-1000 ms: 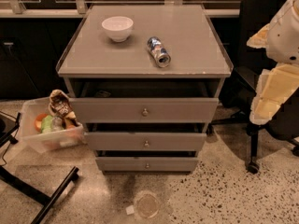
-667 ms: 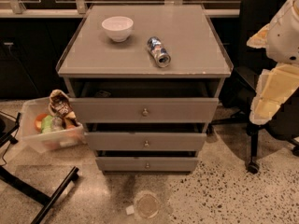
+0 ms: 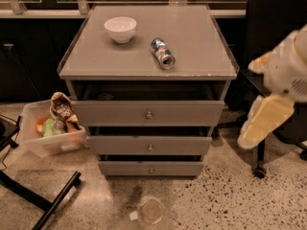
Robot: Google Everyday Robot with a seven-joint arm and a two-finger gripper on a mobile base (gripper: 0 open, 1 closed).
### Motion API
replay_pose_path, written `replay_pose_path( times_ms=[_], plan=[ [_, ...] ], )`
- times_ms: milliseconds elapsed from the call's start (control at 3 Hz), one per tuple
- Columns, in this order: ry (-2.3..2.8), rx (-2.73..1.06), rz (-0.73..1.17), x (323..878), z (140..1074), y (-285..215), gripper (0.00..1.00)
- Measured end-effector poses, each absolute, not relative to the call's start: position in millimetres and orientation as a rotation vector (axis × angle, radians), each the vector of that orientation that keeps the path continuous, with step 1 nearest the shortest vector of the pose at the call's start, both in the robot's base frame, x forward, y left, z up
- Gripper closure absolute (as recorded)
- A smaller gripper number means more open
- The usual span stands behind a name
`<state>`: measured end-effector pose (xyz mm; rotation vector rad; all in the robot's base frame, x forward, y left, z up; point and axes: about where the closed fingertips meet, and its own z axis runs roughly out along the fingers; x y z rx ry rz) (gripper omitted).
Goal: Open middle drawer
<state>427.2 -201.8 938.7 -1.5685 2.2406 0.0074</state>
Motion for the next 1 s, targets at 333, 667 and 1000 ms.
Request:
replay_pose_path(
  times_ms=[333, 667, 1000],
  plan=[
    [2.259, -1.402, 0.216, 407, 879, -179, 0.00],
    [2.272, -1.320, 0.272, 402, 856, -173, 0.00],
    [2.272, -1.321, 0.270, 402, 857, -173, 0.00]
  ],
)
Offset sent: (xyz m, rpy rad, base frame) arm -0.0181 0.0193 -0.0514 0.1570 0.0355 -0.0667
